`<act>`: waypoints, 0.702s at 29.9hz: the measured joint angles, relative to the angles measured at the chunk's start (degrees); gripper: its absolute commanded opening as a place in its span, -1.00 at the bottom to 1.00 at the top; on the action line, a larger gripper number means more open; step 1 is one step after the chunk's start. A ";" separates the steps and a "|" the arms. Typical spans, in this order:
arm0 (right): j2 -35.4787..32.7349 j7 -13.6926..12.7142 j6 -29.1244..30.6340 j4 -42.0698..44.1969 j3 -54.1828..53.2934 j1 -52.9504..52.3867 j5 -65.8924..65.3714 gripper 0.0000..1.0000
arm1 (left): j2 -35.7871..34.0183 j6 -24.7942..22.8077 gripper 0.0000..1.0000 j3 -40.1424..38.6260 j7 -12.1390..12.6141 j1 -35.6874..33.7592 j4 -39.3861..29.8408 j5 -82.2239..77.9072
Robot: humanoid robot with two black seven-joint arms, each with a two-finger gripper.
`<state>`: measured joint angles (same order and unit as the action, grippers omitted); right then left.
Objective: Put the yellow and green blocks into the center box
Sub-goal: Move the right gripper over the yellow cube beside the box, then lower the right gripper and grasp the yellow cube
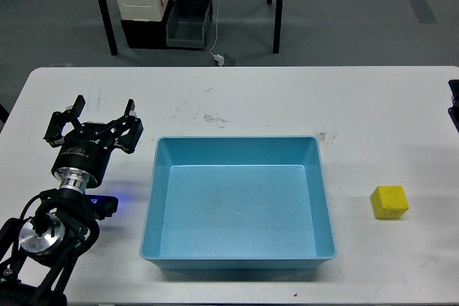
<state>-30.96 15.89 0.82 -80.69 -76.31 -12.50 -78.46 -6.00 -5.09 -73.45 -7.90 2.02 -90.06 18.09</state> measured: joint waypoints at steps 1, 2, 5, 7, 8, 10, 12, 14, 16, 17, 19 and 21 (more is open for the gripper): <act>-3.76 2.83 0.23 0.02 3.74 -1.70 -4.65 1.00 | 0.01 0.00 1.00 0.00 0.00 0.03 0.02 0.00; -6.97 5.54 0.35 0.03 7.19 -3.39 -7.92 1.00 | 0.02 0.00 1.00 0.00 0.00 0.03 0.05 0.00; -17.28 10.94 0.57 0.07 20.43 -10.23 -13.23 1.00 | 0.02 0.00 1.00 0.00 0.00 0.08 0.17 -0.04; -23.37 11.84 0.60 -0.11 30.08 -15.92 -14.63 1.00 | 0.03 0.00 1.00 -0.02 -0.01 0.09 0.54 -0.04; -25.62 11.98 0.65 -0.30 34.94 -19.03 -15.46 1.00 | 0.06 0.00 1.00 -0.01 -0.01 0.09 0.76 -0.05; -28.31 12.09 1.29 -0.71 43.50 -25.80 -18.43 1.00 | 0.09 0.01 1.00 0.01 0.00 0.09 1.02 -0.04; -29.70 12.12 3.13 -0.96 51.34 -33.57 -23.01 1.00 | 0.12 0.05 1.00 0.04 0.00 0.09 1.10 -0.03; -30.05 12.13 6.15 -1.05 58.78 -41.10 -27.53 1.00 | 0.14 0.07 1.00 0.05 -0.01 0.09 1.12 0.00; -29.54 12.12 9.02 -1.09 64.76 -46.95 -30.60 1.00 | 0.17 0.08 1.00 0.03 -0.01 0.09 1.12 0.01; -28.82 12.12 10.31 -1.11 67.49 -49.57 -32.03 1.00 | 0.18 0.08 1.00 0.01 -0.01 0.09 1.12 0.02; -26.57 12.12 12.10 -1.17 72.42 -53.68 -35.15 1.00 | 0.20 0.09 1.00 0.00 -0.01 0.09 1.13 0.08; -24.32 12.14 12.95 -1.33 77.06 -56.97 -38.69 1.00 | 0.20 0.09 1.00 -0.01 -0.01 0.09 1.14 0.10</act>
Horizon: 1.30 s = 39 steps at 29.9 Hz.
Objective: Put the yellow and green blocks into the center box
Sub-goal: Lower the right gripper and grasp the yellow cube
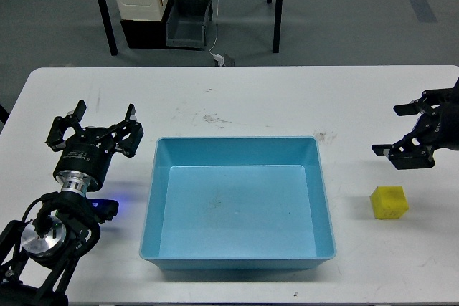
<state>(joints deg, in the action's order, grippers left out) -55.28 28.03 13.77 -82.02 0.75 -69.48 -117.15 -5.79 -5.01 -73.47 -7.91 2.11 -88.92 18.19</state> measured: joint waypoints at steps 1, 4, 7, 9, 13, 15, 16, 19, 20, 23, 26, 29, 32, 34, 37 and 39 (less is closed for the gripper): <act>1.00 0.00 0.20 -0.11 2.51 -1.63 -1.75 1.00 | 0.00 0.00 1.00 -0.03 -0.03 0.00 0.00 0.02; 3.11 -0.01 0.40 -0.97 9.55 -5.44 -5.06 1.00 | 0.00 0.00 1.00 -0.07 -0.08 0.00 0.01 0.07; 4.59 -0.02 0.47 -1.99 15.33 -8.60 -7.13 1.00 | 0.00 0.00 1.00 -0.09 -0.09 0.00 0.02 0.08; 5.73 -0.03 0.46 -2.23 18.21 -10.00 -7.65 1.00 | 0.02 0.02 1.00 -0.10 -0.09 0.00 0.02 0.09; 8.46 -0.03 0.43 -2.21 22.34 -10.95 -7.84 1.00 | 0.20 0.08 1.00 -0.10 -0.09 0.04 0.02 0.09; 9.31 -0.03 0.54 -1.98 23.29 -11.06 -7.86 1.00 | 0.24 0.08 1.00 -0.10 -0.09 0.07 0.02 0.09; 9.57 -0.03 0.72 -1.91 23.62 -11.09 -7.86 0.99 | 0.25 0.08 1.00 -0.10 -0.09 0.07 0.01 0.09; 10.26 -0.03 2.27 -1.72 24.67 -11.10 -7.86 0.99 | 0.26 0.08 1.00 -0.10 -0.09 0.08 0.01 0.10; 10.46 -0.03 2.95 -1.65 24.93 -11.10 -7.86 0.98 | 0.26 0.08 1.00 -0.10 -0.09 0.08 0.01 0.10; 11.07 -0.03 4.06 -1.33 25.27 -11.01 -7.86 0.98 | 0.26 0.08 1.00 -0.10 -0.30 0.09 0.01 0.10; 12.19 -0.03 4.29 -0.63 26.01 -10.68 -7.86 0.96 | 0.26 0.15 1.00 -0.09 -1.03 0.09 0.01 0.10; 13.63 -0.03 4.33 0.58 27.31 -10.61 -7.86 0.91 | 0.26 0.22 1.00 -0.04 -1.41 0.09 0.02 0.11; 14.69 -0.03 4.34 1.28 27.91 -10.60 -7.86 0.85 | 0.26 0.25 1.00 -0.06 -1.48 0.09 0.04 0.11; 14.99 -0.03 4.34 1.62 28.02 -10.52 -7.86 0.78 | 0.26 0.26 1.00 -0.08 -1.51 0.09 0.05 0.11; 15.44 -0.03 4.34 2.39 28.05 -10.39 -7.86 0.76 | 0.26 0.26 1.00 -0.09 -1.52 0.09 0.06 0.11; 15.80 -0.03 4.34 2.62 28.11 -10.37 -7.86 0.74 | 0.26 0.26 1.00 -0.10 -1.52 0.09 0.07 0.14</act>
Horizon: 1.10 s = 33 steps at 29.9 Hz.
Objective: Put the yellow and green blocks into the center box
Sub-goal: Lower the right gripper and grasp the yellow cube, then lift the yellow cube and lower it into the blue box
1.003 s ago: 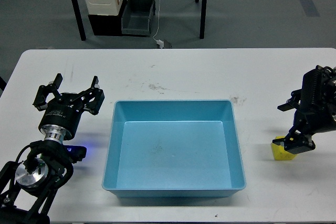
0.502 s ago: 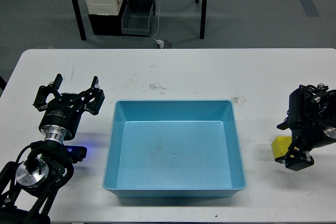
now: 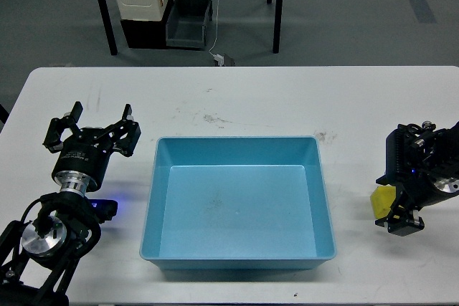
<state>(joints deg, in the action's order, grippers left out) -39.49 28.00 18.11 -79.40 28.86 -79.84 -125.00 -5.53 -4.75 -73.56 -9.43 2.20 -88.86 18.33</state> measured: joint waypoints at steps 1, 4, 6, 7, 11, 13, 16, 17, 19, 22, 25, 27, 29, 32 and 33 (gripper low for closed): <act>0.09 0.00 0.00 0.06 0.05 0.00 0.00 0.74 | 0.00 0.00 1.00 0.00 0.00 0.00 0.00 0.00; 0.11 0.00 0.00 0.15 0.44 0.00 0.00 0.74 | 0.00 0.00 1.00 0.00 0.00 0.00 0.00 0.02; 0.06 0.00 0.00 0.46 1.41 -0.08 0.00 0.71 | 0.00 0.00 1.00 -0.01 0.00 0.00 0.04 0.02; 0.07 0.00 0.00 0.73 1.97 -0.09 0.00 0.69 | 0.00 0.00 1.00 -0.01 0.00 0.00 0.08 0.02; 0.18 0.01 -0.14 2.08 3.61 0.02 0.00 0.51 | 0.00 0.00 1.00 -0.01 -0.04 0.00 0.43 0.02; 0.19 0.01 -0.56 3.17 4.06 0.09 0.01 0.25 | 0.00 0.00 1.00 -0.01 -0.05 0.00 0.52 0.03; 0.17 0.01 -1.86 4.64 4.12 0.08 0.00 -0.28 | 0.00 0.00 1.00 -0.01 -0.06 0.00 0.55 0.04; 0.17 0.01 -2.43 4.93 4.09 0.12 0.00 -0.38 | 0.00 0.00 1.00 -0.04 -0.06 0.00 0.56 0.04; 0.21 0.01 -3.06 5.23 3.98 0.31 0.00 -0.42 | 0.00 0.00 1.00 -0.12 -0.06 0.00 0.57 0.04; 0.39 0.01 -3.35 5.41 3.54 0.64 0.00 -0.50 | 0.00 -0.01 1.00 -0.17 -0.06 0.00 0.57 0.04; 0.43 0.00 -3.43 5.38 3.05 1.08 -0.01 -0.88 | 0.00 -0.03 1.00 -0.18 -0.06 0.00 0.57 0.04; 0.47 0.00 -3.58 5.28 2.85 1.15 -0.01 -1.00 | 0.00 -0.03 1.00 -0.34 -0.06 0.00 0.57 0.04; 0.52 0.02 -3.75 5.13 1.86 1.10 0.02 -1.00 | 0.00 -0.03 1.00 -0.53 -0.06 0.00 0.57 0.04; 0.08 0.02 -3.84 5.06 -3.49 0.54 0.01 -1.00 | -0.01 -0.03 1.00 -0.67 -0.06 -0.04 0.57 0.04; -0.10 0.01 -3.86 4.91 -6.12 0.39 0.01 -1.00 | -0.05 -0.03 1.00 -0.68 -0.06 -0.11 0.57 0.04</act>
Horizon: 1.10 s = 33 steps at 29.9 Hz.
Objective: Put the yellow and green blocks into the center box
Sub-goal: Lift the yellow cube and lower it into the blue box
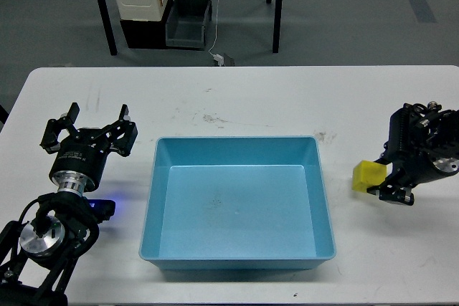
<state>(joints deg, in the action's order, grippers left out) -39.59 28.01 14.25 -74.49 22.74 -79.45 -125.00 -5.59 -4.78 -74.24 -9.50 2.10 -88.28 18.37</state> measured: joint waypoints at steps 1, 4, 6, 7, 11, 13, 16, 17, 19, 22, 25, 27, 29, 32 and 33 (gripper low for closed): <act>-0.17 0.00 -0.01 -0.31 -2.87 -0.19 0.00 -1.00 | -0.08 0.00 1.00 -0.03 0.00 -0.05 0.00 0.00; -1.17 0.00 0.18 -2.10 -10.08 -1.93 0.00 -1.00 | -0.20 0.12 1.00 -0.34 0.08 -0.26 0.00 0.00; -1.61 -0.01 0.38 -4.16 -13.29 -3.66 -0.01 -1.00 | -0.34 0.18 1.00 -1.12 0.13 -0.28 0.00 0.00; -1.64 0.00 0.52 -5.82 -14.32 -4.62 0.04 -1.00 | -0.47 0.18 1.00 -1.57 0.15 -0.27 0.00 0.00; -1.01 0.00 1.67 -12.56 -15.30 -8.34 4.26 -1.00 | -1.60 0.10 1.00 -3.03 0.20 -0.44 -0.10 -0.04; 0.32 0.00 3.62 -14.80 -15.21 -9.70 7.02 -0.99 | -3.25 0.10 1.00 -3.49 0.23 -0.80 -0.15 -0.32; 3.31 -0.01 6.74 -15.57 -14.17 -9.98 8.13 -0.96 | -7.07 -0.11 1.00 -3.61 0.51 -2.20 -0.16 -0.77; 4.52 -0.02 7.43 -15.42 -13.40 -9.78 8.20 -0.93 | -8.82 -0.20 1.00 -3.55 0.66 -2.89 -0.16 -0.94; 7.05 -0.02 8.13 -14.65 -11.35 -9.32 8.20 -0.87 | -12.41 -0.43 1.00 -3.33 0.90 -4.04 -0.16 -1.13; 10.80 -0.02 8.39 -12.02 -8.01 -8.16 8.20 -0.41 | -18.62 -0.67 1.00 -3.05 0.92 -5.47 -0.12 -1.19; 13.83 -0.03 8.43 -8.21 -6.56 -5.72 8.22 0.52 | -22.85 -0.73 1.00 -2.96 0.58 -6.16 -0.02 -1.46; 15.84 -0.02 8.43 -6.51 -6.21 -3.99 8.25 0.79 | -26.29 -1.06 1.00 -2.92 0.43 -6.33 0.30 -3.43; 17.02 -0.02 8.43 -5.71 -6.05 -3.11 8.28 0.95 | -29.46 -1.63 1.00 -2.99 0.24 -6.41 0.76 -6.99; 17.53 -0.02 8.42 -5.00 -5.98 -2.58 8.34 0.96 | -33.49 -1.98 1.00 -3.45 -0.14 -6.66 1.21 -17.78; 17.55 -0.02 8.38 -4.57 -5.97 -2.43 8.51 0.96 | -34.70 -1.97 1.00 -3.66 -0.66 -6.79 1.28 -21.98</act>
<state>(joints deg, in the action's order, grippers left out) -22.03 27.99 22.63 -79.06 16.77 -81.88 -116.48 -40.29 -6.75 -77.90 -10.16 -4.69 -87.00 -3.61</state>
